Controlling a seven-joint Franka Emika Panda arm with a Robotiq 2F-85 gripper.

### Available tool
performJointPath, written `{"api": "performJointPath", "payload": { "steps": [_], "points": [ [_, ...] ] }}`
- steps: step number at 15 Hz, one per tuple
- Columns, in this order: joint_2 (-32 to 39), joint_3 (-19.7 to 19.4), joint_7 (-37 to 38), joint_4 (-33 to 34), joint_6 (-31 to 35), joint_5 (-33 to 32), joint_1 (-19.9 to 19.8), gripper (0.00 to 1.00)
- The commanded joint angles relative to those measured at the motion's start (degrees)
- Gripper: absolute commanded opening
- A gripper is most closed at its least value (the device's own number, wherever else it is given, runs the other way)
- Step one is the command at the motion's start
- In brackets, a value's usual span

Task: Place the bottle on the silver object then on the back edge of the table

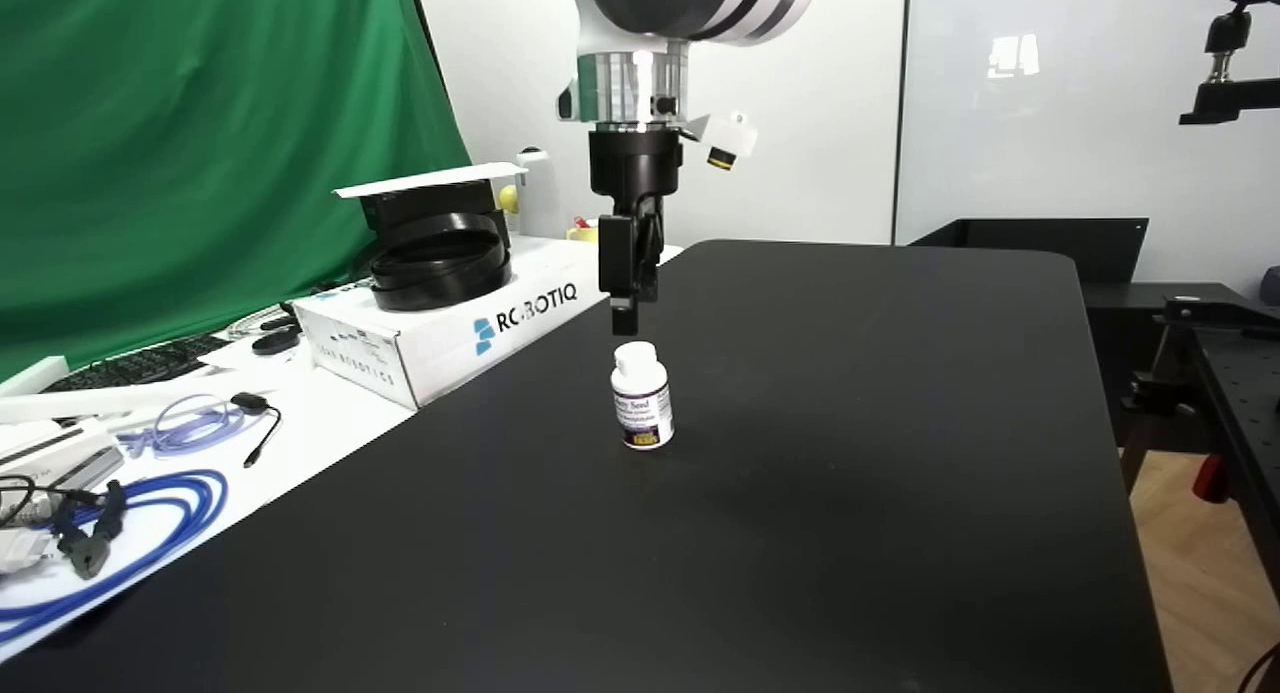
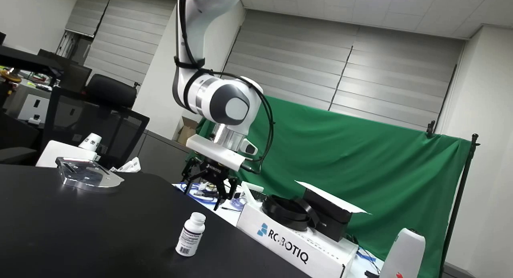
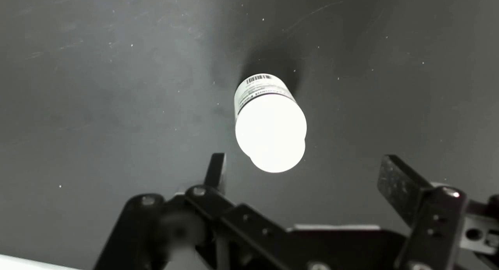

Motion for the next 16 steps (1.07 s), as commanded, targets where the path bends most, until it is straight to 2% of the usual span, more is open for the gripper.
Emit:
{"api": "performJointPath", "payload": {
  "steps": [1, 8, 13, 14, 15, 16],
  "points": [
    [1.0, 0.9, 0.0, -0.5, 1.7, -1.0, -1.3, 1.0],
    [3.7, -0.3, 1.7, 0.1, 4.4, -5.8, -0.1, 1.0],
    [5.2, 0.4, 1.3, 0.6, 5.8, -7.4, -0.4, 1.0],
    [5.5, 0.5, 1.4, 0.6, 7.1, -7.7, -0.4, 0.75],
    [5.7, 0.5, 1.4, 0.6, 8.0, -8.2, -0.4, 0.73],
    [5.9, 0.4, 1.7, 0.4, 9.6, -8.5, -0.2, 0.67]
  ]
}}
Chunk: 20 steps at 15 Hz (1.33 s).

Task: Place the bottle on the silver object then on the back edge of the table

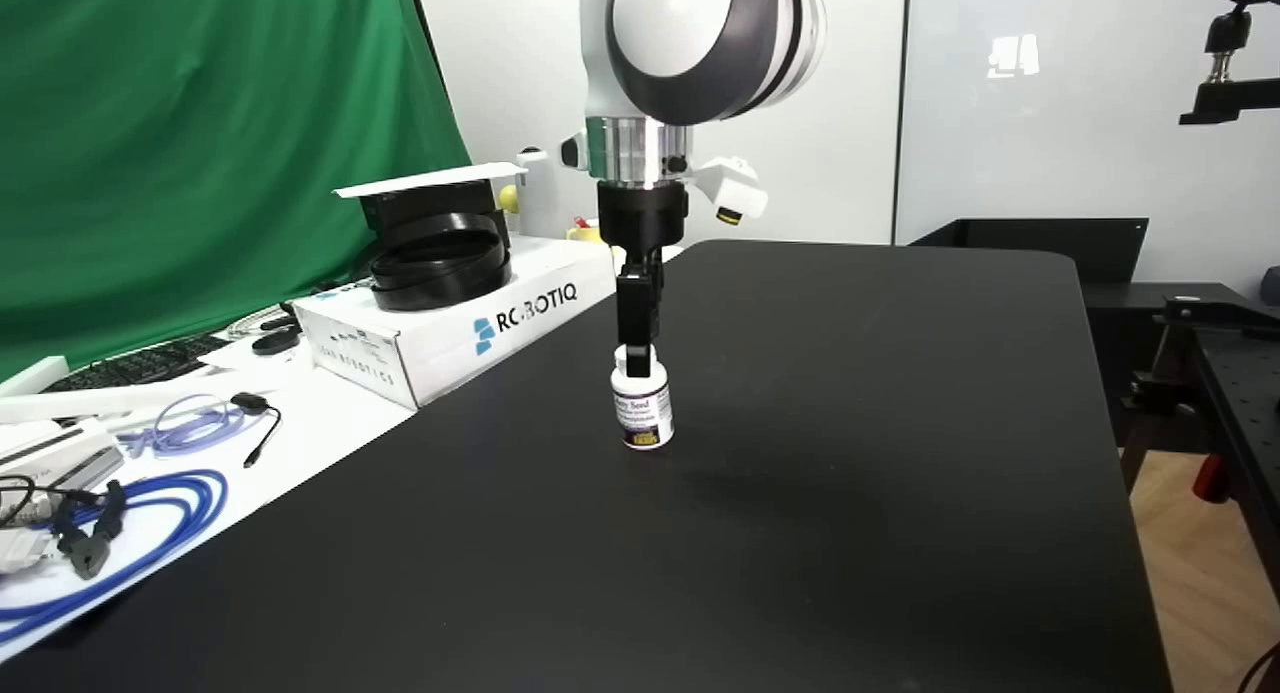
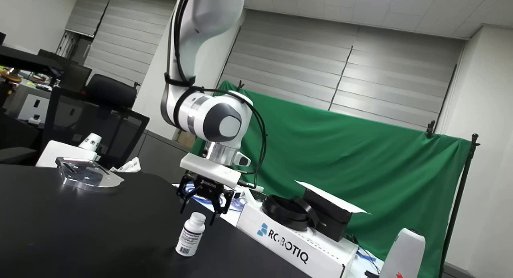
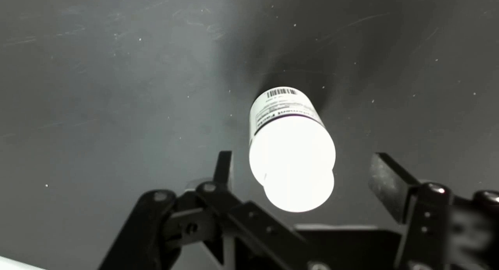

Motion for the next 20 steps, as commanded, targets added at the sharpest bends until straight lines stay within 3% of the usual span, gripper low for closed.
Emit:
{"api": "performJointPath", "payload": {
  "steps": [1, 5, 7, 12, 20],
  "points": [
    [1.2, 0.3, 1.6, 0.7, 3.8, -2.0, -0.1, 0.6],
    [1.2, 1.4, 1.6, 0.5, 6.2, -2.0, -0.9, 0.31],
    [0.7, 3.4, 0.5, 1.0, 3.5, -0.5, -2.1, 0.18],
    [-1.8, 6.4, 0.5, 3.4, -4.2, 0.4, -1.3, 0.18],
    [-3.1, 7.2, 0.8, 10.1, -6.9, -5.2, 8.0, 0.18]
  ]
}}
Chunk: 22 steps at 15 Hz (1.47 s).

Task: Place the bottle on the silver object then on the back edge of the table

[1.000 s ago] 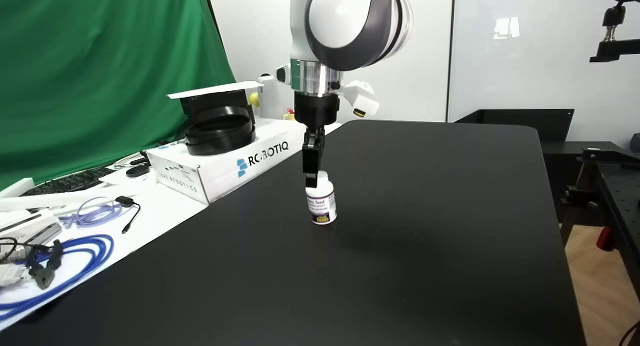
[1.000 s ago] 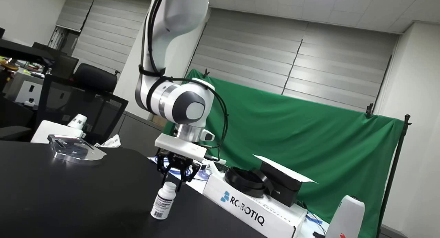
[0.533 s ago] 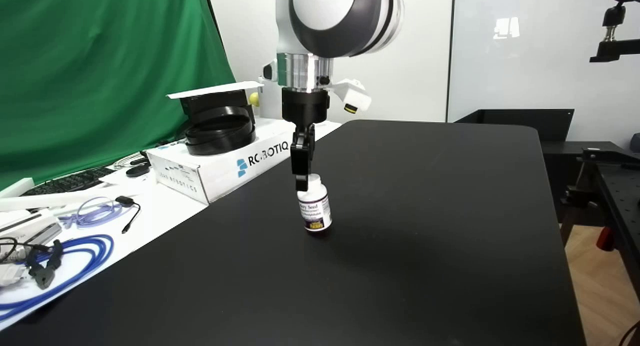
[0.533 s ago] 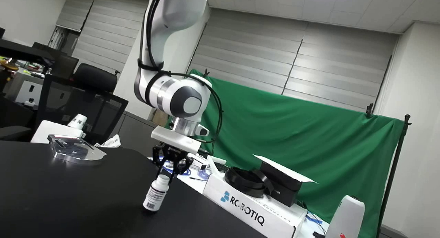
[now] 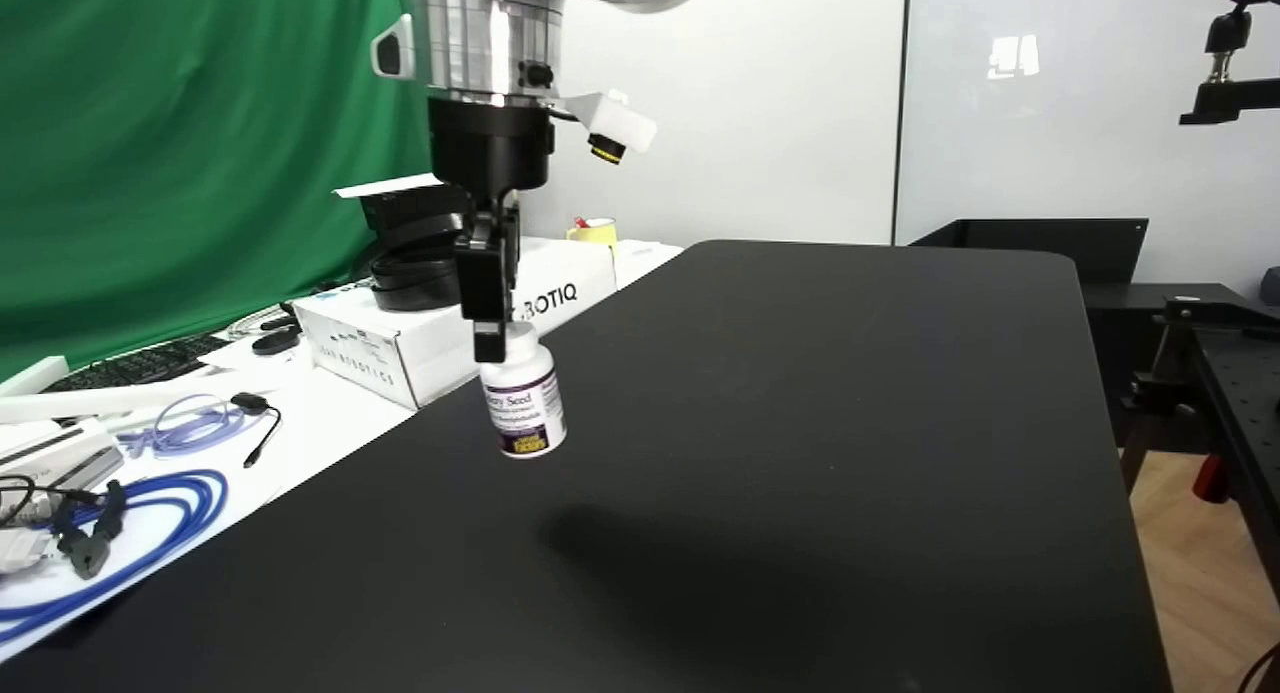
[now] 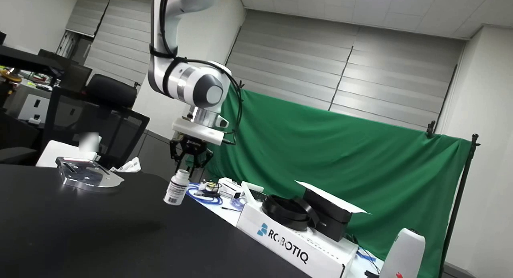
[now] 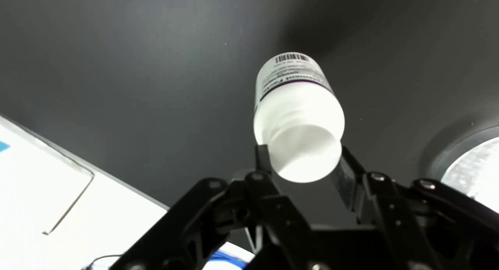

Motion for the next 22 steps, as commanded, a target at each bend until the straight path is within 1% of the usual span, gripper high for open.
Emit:
{"api": "performJointPath", "payload": {
  "steps": [1, 6, 12, 17, 22],
  "points": [
    [0.3, 0.6, 1.1, 4.3, -3.5, -2.7, 3.9, 0.18],
    [1.4, 1.4, 3.7, 8.8, -8.0, -5.5, 11.0, 0.18],
    [5.1, 2.4, 6.0, 14.7, -11.9, -7.0, 17.6, 0.18],
    [10.0, 3.8, 5.6, 19.8, -12.6, -5.8, 20.0, 0.18],
    [13.8, 5.4, 3.5, 23.3, -10.9, -5.3, 20.3, 0.18]
  ]
}}
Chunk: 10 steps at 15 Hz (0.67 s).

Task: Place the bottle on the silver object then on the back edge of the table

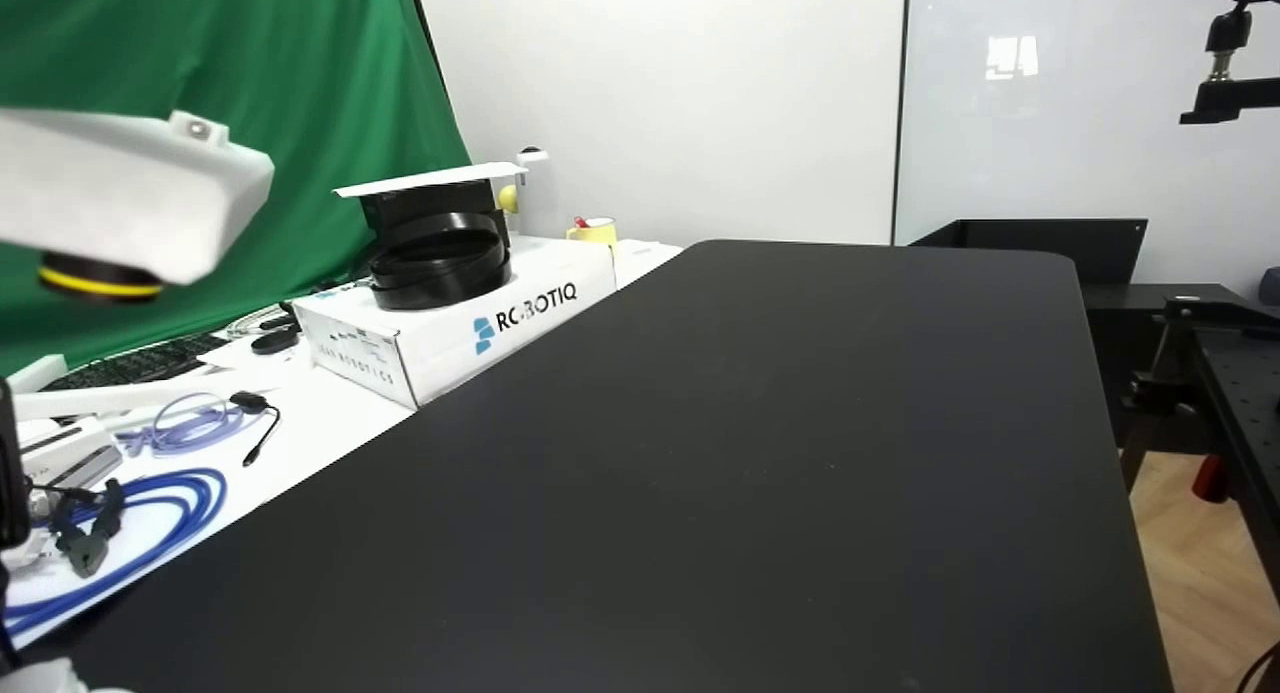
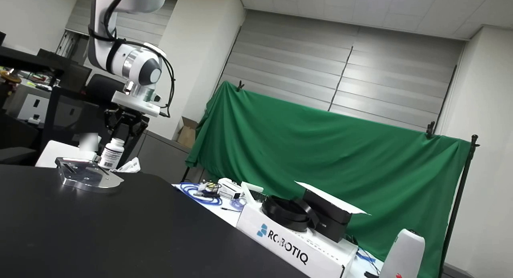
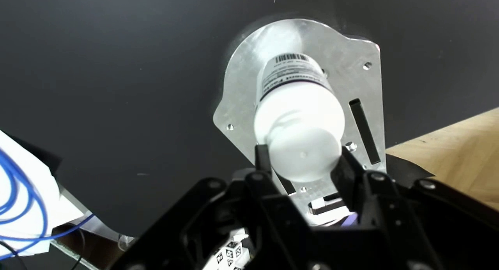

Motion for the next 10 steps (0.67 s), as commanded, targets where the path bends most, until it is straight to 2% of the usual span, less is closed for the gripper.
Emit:
{"api": "performJointPath", "payload": {
  "steps": [1, 10],
  "points": [
    [3.4, 1.5, -0.8, 4.8, -0.3, 0.0, -0.3, 0.18],
    [6.5, 2.8, -2.1, 8.1, 1.3, 0.8, -0.4, 0.18]
  ]
}}
